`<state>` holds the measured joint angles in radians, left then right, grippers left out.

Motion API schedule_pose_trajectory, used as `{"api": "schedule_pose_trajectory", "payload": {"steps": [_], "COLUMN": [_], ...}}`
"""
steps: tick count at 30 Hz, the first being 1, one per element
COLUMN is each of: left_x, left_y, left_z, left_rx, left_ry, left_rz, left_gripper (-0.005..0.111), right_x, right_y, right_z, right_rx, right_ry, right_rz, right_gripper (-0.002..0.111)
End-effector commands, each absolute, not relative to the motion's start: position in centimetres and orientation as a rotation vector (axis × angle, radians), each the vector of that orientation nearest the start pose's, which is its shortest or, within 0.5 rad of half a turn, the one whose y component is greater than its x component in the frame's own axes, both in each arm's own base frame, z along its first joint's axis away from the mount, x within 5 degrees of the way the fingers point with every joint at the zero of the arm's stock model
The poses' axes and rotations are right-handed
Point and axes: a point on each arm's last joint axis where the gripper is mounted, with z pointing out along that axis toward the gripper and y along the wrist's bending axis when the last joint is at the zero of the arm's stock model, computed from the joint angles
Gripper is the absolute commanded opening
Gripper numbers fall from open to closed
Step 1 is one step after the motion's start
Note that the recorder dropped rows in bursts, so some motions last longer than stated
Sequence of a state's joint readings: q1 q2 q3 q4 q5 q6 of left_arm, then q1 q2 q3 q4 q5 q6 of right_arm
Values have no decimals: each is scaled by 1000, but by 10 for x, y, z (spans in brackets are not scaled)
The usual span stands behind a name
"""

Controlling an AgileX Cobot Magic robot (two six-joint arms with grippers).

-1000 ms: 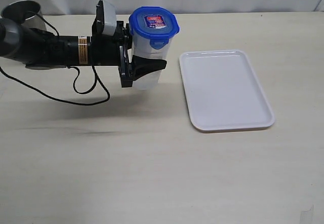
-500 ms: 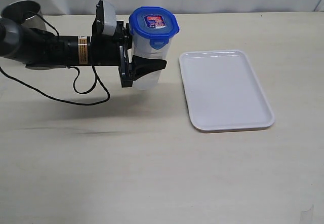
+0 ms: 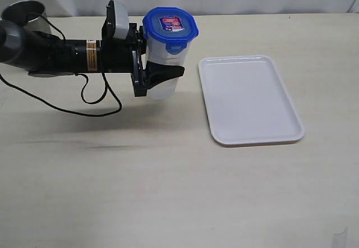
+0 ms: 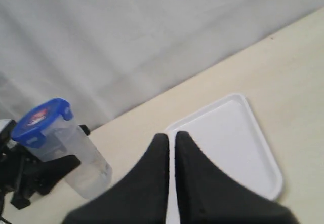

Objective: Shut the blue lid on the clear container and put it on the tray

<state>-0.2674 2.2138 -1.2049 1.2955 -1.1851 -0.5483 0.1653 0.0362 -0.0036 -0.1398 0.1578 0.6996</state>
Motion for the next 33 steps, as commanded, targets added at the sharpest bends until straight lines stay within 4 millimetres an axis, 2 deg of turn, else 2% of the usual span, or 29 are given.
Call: {"api": "schedule_pose_trajectory", "payload": {"steps": [1, 6, 10, 21, 26, 33], "left_x": [374, 374, 374, 374, 374, 374], "left_y": [-187, -187, -187, -187, -187, -187], "left_z": [136, 136, 136, 136, 136, 136], "left_rx": [1177, 1177, 1177, 1177, 1180, 1180], "left_ry": [1305, 1305, 1305, 1305, 1305, 1305], "left_rz": [-969, -969, -969, -969, -969, -969], "left_gripper": [0, 0, 0, 0, 0, 0], "right_x": [58, 58, 58, 58, 55, 55], "right_y": [3, -3, -2, -3, -7, -7], "right_z": [192, 192, 192, 192, 180, 180], "right_rx": [430, 521, 613, 582, 580, 580], "right_ry": [1699, 1668, 1647, 1649, 1781, 1781], "right_rz": [461, 397, 465, 428, 315, 315], "right_gripper": [4, 4, 4, 4, 4, 4]}}
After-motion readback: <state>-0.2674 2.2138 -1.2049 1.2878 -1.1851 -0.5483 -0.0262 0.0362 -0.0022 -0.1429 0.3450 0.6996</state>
